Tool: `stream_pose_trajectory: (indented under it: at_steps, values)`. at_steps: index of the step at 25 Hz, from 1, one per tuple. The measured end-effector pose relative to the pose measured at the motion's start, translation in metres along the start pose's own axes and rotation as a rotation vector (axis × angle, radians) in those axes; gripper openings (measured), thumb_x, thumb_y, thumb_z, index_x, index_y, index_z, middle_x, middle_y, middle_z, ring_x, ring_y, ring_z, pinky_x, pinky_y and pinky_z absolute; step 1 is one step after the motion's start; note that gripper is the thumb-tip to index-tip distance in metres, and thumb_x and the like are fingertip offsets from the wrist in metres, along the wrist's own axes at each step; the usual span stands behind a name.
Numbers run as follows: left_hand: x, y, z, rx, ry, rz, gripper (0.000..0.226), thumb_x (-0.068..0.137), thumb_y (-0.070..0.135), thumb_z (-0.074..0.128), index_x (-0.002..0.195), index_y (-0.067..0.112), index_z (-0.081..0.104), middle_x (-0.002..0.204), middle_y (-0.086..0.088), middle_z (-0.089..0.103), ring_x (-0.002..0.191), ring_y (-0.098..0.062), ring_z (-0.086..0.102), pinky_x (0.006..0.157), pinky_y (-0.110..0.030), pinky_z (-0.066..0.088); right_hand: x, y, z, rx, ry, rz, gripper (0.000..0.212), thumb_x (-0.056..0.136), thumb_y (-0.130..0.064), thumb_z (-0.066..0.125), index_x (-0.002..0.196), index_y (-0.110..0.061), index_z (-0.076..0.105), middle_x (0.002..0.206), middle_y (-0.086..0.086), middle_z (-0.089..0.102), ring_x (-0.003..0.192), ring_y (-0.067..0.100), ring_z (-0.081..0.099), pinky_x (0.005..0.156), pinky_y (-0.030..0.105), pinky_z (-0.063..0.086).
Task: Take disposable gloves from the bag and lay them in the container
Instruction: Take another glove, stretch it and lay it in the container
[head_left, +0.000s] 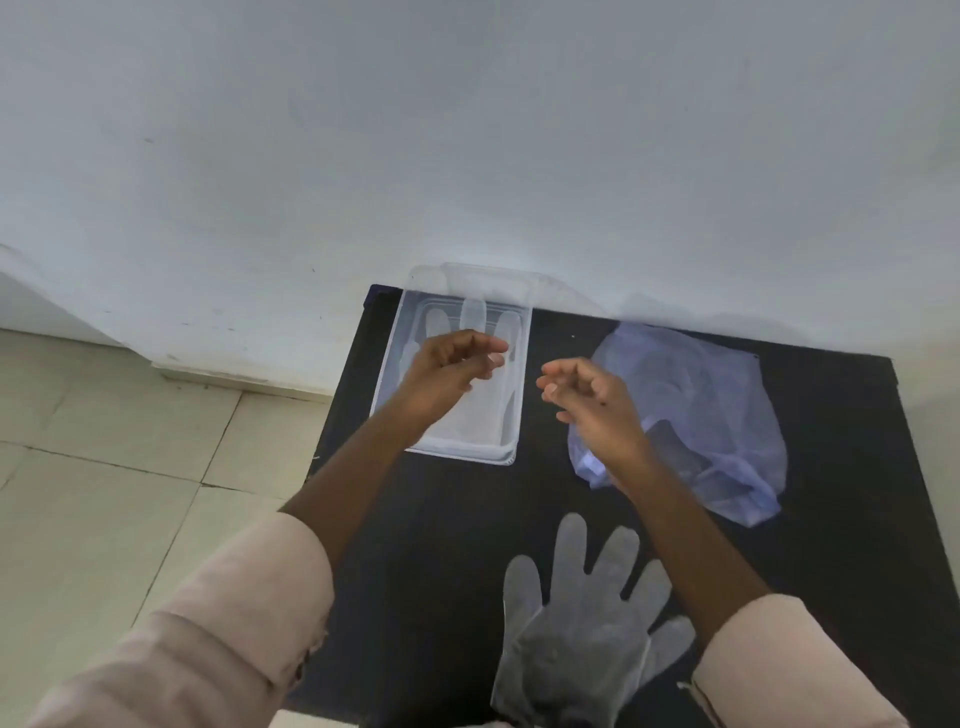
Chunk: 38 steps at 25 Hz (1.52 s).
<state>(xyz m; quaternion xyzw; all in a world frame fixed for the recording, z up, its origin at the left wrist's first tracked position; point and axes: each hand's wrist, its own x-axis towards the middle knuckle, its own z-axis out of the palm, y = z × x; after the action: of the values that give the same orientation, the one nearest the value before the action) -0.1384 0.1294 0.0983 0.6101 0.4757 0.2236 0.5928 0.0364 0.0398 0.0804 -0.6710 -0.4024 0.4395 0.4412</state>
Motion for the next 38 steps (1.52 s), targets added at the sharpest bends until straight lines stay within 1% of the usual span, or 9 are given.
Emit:
stream_pose_trajectory:
  at_steps: [3, 7, 13, 16, 23, 28, 30, 33, 38]
  values:
    - [-0.030, -0.011, 0.043, 0.005, -0.085, -0.124, 0.018, 0.092, 0.017, 0.060, 0.106, 0.018, 0.071, 0.105, -0.008, 0.073, 0.092, -0.020, 0.068, 0.083, -0.034, 0.050, -0.024, 0.022, -0.018, 0.127, 0.019, 0.152, 0.011, 0.093, -0.012, 0.059, 0.102, -0.015, 0.064, 0.104, 0.007, 0.068, 0.097, 0.022, 0.063, 0.080, 0.034, 0.051]
    - [-0.060, -0.031, 0.083, 0.065, -0.149, -0.237, 0.020, 0.095, 0.022, 0.057, 0.111, 0.018, 0.068, 0.108, -0.005, 0.072, 0.095, -0.018, 0.067, 0.083, -0.034, 0.048, -0.057, 0.054, -0.029, 0.081, 0.028, 0.252, 0.010, 0.093, -0.018, 0.059, 0.100, -0.017, 0.065, 0.106, 0.008, 0.069, 0.098, 0.022, 0.065, 0.071, 0.027, 0.050]
    - [-0.103, -0.056, 0.108, 0.046, -0.221, -0.267, 0.020, 0.094, 0.019, 0.058, 0.110, 0.018, 0.068, 0.102, -0.006, 0.072, 0.086, -0.015, 0.064, 0.084, -0.035, 0.046, -0.123, 0.086, -0.033, 0.072, 0.112, 0.352, 0.012, 0.091, -0.019, 0.060, 0.100, -0.020, 0.068, 0.108, 0.006, 0.070, 0.100, 0.020, 0.065, 0.077, 0.031, 0.053]
    - [-0.119, -0.073, 0.107, 0.055, -0.272, -0.272, 0.018, 0.091, 0.020, 0.062, 0.106, 0.021, 0.071, 0.100, -0.007, 0.073, 0.084, -0.014, 0.064, 0.084, -0.036, 0.047, -0.153, 0.095, -0.022, 0.066, 0.131, 0.395, 0.014, 0.091, -0.018, 0.059, 0.102, -0.019, 0.068, 0.104, 0.003, 0.069, 0.095, 0.017, 0.065, 0.069, 0.026, 0.048]
    - [-0.163, -0.111, 0.098, 0.052, -0.353, -0.296, 0.018, 0.094, 0.013, 0.056, 0.106, 0.018, 0.070, 0.102, -0.002, 0.071, 0.090, -0.014, 0.064, 0.076, -0.029, 0.048, -0.227, 0.131, 0.008, -0.120, 0.292, 0.393, 0.013, 0.093, -0.018, 0.060, 0.101, -0.011, 0.068, 0.100, 0.003, 0.068, 0.092, 0.015, 0.064, 0.084, 0.027, 0.052]
    - [-0.184, -0.134, 0.090, 0.126, -0.352, -0.312, 0.018, 0.095, 0.015, 0.055, 0.094, 0.027, 0.069, 0.099, 0.000, 0.071, 0.092, -0.017, 0.065, 0.083, -0.036, 0.049, -0.272, 0.173, 0.024, -0.346, 0.424, 0.791, 0.028, 0.086, -0.036, 0.065, 0.094, -0.009, 0.064, 0.078, 0.002, 0.061, 0.073, 0.019, 0.060, 0.076, 0.034, 0.054]
    - [-0.189, -0.139, 0.087, 0.141, -0.348, -0.318, 0.016, 0.094, 0.015, 0.056, 0.094, 0.026, 0.068, 0.100, 0.000, 0.071, 0.094, -0.020, 0.065, 0.086, -0.039, 0.049, -0.280, 0.182, 0.031, -0.305, 0.383, 0.895, 0.038, 0.078, -0.045, 0.071, 0.087, -0.009, 0.064, 0.074, 0.004, 0.062, 0.068, 0.020, 0.062, 0.069, 0.033, 0.053]
    - [-0.195, -0.147, 0.085, 0.157, -0.344, -0.314, 0.016, 0.094, 0.015, 0.057, 0.092, 0.025, 0.068, 0.098, 0.002, 0.070, 0.095, -0.020, 0.065, 0.085, -0.037, 0.050, -0.278, 0.182, 0.041, -0.198, 0.406, 0.901, 0.028, 0.079, -0.032, 0.073, 0.079, -0.006, 0.064, 0.071, 0.006, 0.061, 0.060, 0.017, 0.058, 0.059, 0.027, 0.049]
    - [-0.217, -0.180, 0.079, 0.461, -0.209, -0.008, 0.023, 0.080, 0.008, 0.073, 0.101, 0.016, 0.068, 0.102, 0.000, 0.065, 0.090, -0.014, 0.061, 0.085, -0.029, 0.054, -0.277, 0.157, 0.040, 0.540, 0.558, 0.953, 0.011, 0.081, -0.016, 0.066, 0.080, -0.006, 0.067, 0.065, 0.006, 0.062, 0.058, 0.014, 0.050, 0.055, 0.027, 0.042]
